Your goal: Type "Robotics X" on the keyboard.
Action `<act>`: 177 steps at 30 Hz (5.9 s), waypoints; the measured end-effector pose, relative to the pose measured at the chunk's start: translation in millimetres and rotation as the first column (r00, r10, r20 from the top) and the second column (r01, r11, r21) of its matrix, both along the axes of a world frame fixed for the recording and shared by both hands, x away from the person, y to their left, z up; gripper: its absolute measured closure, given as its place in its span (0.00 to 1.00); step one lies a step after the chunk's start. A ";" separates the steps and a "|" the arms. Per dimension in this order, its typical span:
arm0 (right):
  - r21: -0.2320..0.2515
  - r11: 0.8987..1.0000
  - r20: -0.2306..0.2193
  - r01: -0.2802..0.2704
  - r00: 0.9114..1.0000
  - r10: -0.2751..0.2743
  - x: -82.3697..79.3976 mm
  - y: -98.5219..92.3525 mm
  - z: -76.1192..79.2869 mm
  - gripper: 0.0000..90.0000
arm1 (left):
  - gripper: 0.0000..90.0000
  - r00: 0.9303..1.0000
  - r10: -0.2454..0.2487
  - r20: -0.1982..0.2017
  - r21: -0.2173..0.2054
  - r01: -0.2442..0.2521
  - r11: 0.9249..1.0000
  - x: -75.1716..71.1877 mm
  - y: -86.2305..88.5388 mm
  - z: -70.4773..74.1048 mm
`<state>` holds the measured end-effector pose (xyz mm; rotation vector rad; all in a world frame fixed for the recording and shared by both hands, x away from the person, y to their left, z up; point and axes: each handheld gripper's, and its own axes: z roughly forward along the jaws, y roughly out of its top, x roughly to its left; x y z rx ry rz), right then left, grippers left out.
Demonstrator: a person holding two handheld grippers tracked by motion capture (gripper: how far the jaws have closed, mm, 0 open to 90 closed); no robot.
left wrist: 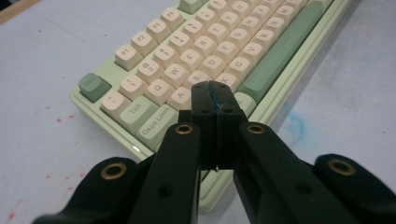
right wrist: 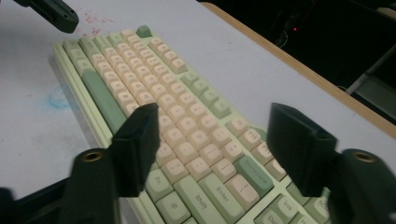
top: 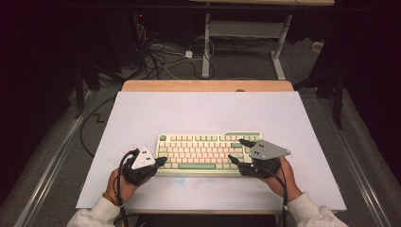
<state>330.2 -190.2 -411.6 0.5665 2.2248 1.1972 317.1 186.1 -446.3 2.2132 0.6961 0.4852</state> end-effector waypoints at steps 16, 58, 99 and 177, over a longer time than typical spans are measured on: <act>0.003 1.000 0.027 0.006 1.000 -0.006 -23.0 -19.0 -11.3 0.23 | 0.98 0.997 -0.056 -0.057 0.001 0.056 0.998 18.7 -26.7 4.1; 0.000 1.000 0.021 0.028 0.999 -0.028 -28.5 -32.8 -15.4 0.22 | 0.98 0.996 -0.060 -0.061 0.029 0.062 0.998 42.7 -47.2 5.9; -0.029 0.999 0.035 0.032 0.999 -0.031 -28.4 -30.8 -18.5 0.23 | 0.98 0.998 -0.030 -0.063 0.085 0.035 0.996 47.4 -39.9 1.4; -0.029 0.999 0.023 0.027 0.999 -0.026 -27.8 -32.1 -19.4 0.24 | 0.92 0.994 -0.090 0.057 0.019 0.089 0.996 20.6 -42.3 22.0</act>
